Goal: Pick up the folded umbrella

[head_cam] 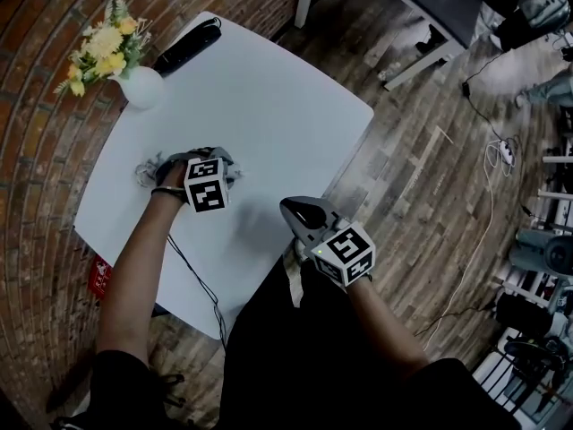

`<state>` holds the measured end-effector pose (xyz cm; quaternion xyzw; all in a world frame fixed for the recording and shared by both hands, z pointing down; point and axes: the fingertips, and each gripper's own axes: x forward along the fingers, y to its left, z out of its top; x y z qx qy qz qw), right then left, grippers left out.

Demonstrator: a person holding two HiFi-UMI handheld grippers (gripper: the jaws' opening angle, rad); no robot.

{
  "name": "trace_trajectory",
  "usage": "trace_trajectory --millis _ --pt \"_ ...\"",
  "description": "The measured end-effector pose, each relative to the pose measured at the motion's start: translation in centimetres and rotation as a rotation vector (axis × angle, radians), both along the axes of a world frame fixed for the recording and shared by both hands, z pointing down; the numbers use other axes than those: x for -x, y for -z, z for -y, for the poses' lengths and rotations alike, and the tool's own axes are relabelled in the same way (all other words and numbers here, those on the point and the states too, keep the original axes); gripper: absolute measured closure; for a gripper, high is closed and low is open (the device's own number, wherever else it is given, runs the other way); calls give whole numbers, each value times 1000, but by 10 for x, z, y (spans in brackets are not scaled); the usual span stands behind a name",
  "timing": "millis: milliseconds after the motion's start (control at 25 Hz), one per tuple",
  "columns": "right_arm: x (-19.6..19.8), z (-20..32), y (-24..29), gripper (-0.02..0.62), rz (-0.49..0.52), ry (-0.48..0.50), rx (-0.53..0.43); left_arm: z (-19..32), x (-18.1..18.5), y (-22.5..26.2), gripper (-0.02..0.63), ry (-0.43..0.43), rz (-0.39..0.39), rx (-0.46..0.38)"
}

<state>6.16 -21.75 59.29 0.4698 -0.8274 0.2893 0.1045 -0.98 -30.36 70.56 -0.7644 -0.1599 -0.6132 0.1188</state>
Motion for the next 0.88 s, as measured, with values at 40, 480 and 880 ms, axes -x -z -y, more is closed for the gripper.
trace_trajectory --millis 40,480,880 --pt "-1 1 1 572 0 -1 -2 1 0 4 437 6 -11 -6" --pt "10 6 20 572 20 42 -43 12 1 61 437 121 -153 -98" --pt "29 8 37 572 11 132 -88 25 13 124 439 327 -349 -201"
